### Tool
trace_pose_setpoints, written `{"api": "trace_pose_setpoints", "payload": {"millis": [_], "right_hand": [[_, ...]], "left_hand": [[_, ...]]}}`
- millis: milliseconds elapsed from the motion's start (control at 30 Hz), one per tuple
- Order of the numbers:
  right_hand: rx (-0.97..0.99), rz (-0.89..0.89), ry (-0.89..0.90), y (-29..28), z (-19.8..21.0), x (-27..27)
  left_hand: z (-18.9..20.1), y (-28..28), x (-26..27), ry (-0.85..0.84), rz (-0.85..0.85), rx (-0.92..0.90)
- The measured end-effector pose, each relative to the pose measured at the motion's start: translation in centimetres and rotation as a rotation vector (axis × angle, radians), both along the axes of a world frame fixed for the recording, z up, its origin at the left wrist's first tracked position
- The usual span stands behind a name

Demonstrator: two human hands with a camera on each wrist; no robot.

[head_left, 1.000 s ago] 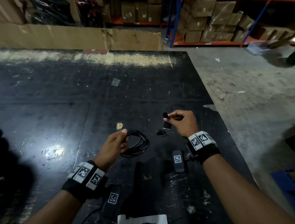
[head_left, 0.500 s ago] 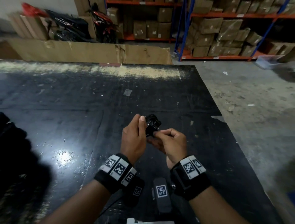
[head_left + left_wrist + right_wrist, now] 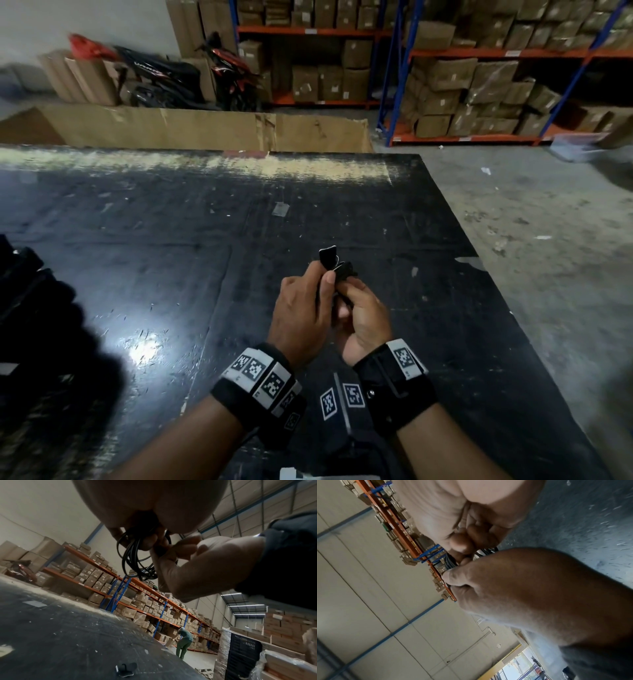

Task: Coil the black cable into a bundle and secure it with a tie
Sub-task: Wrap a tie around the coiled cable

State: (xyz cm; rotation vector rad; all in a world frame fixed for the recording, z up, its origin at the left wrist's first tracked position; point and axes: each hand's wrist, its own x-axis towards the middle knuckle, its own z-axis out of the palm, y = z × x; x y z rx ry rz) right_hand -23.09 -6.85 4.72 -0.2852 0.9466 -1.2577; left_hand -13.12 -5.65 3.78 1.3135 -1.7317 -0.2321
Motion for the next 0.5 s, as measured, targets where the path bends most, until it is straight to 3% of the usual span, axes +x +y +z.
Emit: {"api": "trace_pose_setpoints", "payload": {"millis": [300, 500], "right_hand": [[-0.066, 0.067, -0.174, 0.7, -0.1, -0.5], [-0.073, 0.021, -0.114, 1.1, 0.8, -0.4]], "left_hand": [[0.3, 0.8, 0.0, 0.226, -0.062, 0.055], [1.3, 0.5, 0.6, 0.113, -0.052, -0.04]]}}
